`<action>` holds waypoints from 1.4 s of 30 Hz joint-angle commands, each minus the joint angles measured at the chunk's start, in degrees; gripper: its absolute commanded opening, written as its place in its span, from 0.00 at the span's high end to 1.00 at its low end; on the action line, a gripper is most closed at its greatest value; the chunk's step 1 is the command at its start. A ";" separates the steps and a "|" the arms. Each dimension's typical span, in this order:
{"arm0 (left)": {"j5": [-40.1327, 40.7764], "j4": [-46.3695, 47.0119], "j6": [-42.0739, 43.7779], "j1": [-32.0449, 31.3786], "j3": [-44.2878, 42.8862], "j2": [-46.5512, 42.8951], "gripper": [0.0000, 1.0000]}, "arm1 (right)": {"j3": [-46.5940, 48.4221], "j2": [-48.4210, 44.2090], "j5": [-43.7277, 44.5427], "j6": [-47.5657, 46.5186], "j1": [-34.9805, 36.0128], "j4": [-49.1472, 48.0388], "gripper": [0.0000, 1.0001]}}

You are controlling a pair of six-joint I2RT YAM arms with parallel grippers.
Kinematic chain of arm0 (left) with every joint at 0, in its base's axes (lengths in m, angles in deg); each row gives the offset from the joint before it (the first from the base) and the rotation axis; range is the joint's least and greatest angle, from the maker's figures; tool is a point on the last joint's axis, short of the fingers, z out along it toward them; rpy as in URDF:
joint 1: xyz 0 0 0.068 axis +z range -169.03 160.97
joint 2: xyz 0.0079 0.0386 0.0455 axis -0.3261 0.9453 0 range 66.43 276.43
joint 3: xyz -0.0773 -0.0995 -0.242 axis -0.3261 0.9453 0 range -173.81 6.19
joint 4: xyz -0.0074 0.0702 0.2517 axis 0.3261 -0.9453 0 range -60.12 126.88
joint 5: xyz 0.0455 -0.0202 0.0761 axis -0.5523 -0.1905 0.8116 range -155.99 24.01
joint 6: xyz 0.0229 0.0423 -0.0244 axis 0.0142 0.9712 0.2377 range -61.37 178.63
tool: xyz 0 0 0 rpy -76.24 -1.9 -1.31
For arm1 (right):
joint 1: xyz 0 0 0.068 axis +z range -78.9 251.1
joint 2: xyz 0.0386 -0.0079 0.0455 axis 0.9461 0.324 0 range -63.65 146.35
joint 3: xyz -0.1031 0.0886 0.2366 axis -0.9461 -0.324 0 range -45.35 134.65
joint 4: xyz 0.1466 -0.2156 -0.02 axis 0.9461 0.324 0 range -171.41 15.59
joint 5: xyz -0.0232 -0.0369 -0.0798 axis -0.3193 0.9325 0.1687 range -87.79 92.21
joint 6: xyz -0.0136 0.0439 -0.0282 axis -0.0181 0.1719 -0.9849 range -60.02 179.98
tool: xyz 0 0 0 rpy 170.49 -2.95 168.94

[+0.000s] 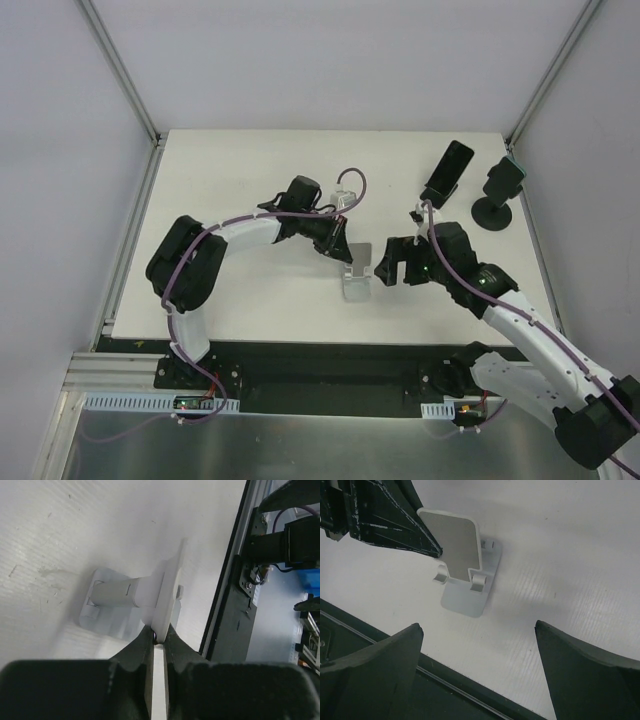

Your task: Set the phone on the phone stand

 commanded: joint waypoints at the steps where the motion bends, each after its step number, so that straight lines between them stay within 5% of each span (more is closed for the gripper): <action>1: -2.07 -0.69 -1.25 1.45 3.14 -2.78 0.84 | -0.01 2.92 -2.27 0.75 1.10 -6.34 0.04; 3: 0.13 -0.69 -1.78 1.54 5.16 -5.50 0.60 | -0.10 5.03 -2.10 1.88 2.16 -7.15 0.04; 7: 2.33 -0.69 -3.54 1.80 8.50 -12.62 0.36 | 0.60 9.07 1.23 4.44 4.44 -9.61 0.04; 9: 3.65 -2.44 -4.42 2.33 10.78 -17.36 0.03 | 2.70 12.15 3.61 5.23 5.94 -8.92 0.04; 14: 12.60 -6.30 -8.90 5.49 16.40 -30.25 0.01 | 7.80 18.56 16.41 12.33 10.33 -3.65 0.04; 20: 32.70 -15.18 -14.26 11.38 22.64 -46.80 0.01 | 10.79 23.04 23.98 19.90 16.30 -2.58 0.04; 24: 39.23 -17.12 -15.76 12.00 26.17 -55.59 0.01 | 15.01 26.92 26.81 22.27 18.86 -0.22 0.04; 31: 43.55 -19.06 -16.11 12.00 28.02 -65.71 0.01 | 24.15 35.53 33.41 29.92 20.36 8.49 0.04; 42: 43.65 -20.64 -11.37 12.00 26.09 -67.91 0.01 | 28.81 42.39 42.64 37.57 24.75 14.46 0.01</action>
